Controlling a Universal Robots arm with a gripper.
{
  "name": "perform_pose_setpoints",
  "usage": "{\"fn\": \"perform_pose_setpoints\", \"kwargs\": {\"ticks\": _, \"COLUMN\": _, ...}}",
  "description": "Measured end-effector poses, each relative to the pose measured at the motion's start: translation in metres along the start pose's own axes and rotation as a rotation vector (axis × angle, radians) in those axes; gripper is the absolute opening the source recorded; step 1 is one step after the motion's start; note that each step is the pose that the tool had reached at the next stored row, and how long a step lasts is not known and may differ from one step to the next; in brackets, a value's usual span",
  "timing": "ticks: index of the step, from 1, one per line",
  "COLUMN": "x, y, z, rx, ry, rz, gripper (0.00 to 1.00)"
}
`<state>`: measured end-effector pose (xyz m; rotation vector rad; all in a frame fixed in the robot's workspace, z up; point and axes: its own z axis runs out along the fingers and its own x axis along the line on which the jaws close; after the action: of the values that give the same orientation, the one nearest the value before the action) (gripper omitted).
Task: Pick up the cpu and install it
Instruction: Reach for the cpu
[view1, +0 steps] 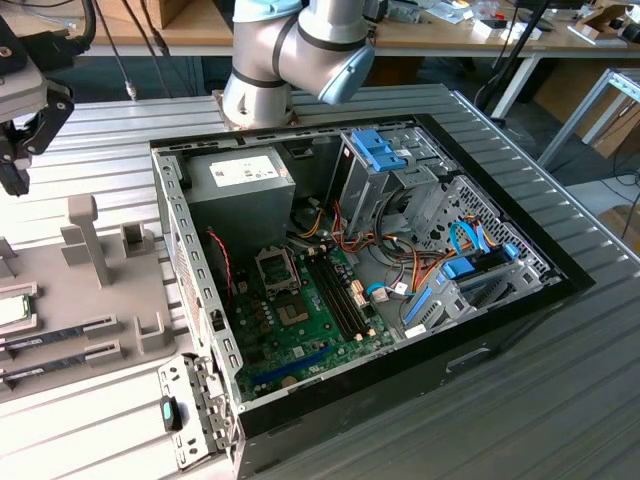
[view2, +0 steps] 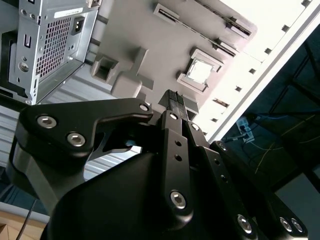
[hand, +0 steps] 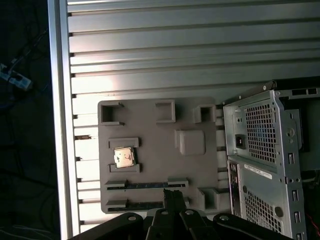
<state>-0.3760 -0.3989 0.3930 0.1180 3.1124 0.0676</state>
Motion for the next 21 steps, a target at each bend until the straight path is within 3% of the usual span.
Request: {"fn": "perform_pose_setpoints", "kwargs": {"ticks": 21, "x": 0.0226, "y": -0.0017, "z": 0.0006, "rx": 0.0, "ry": 0.0001, "rz": 0.0, "gripper": 0.11}}
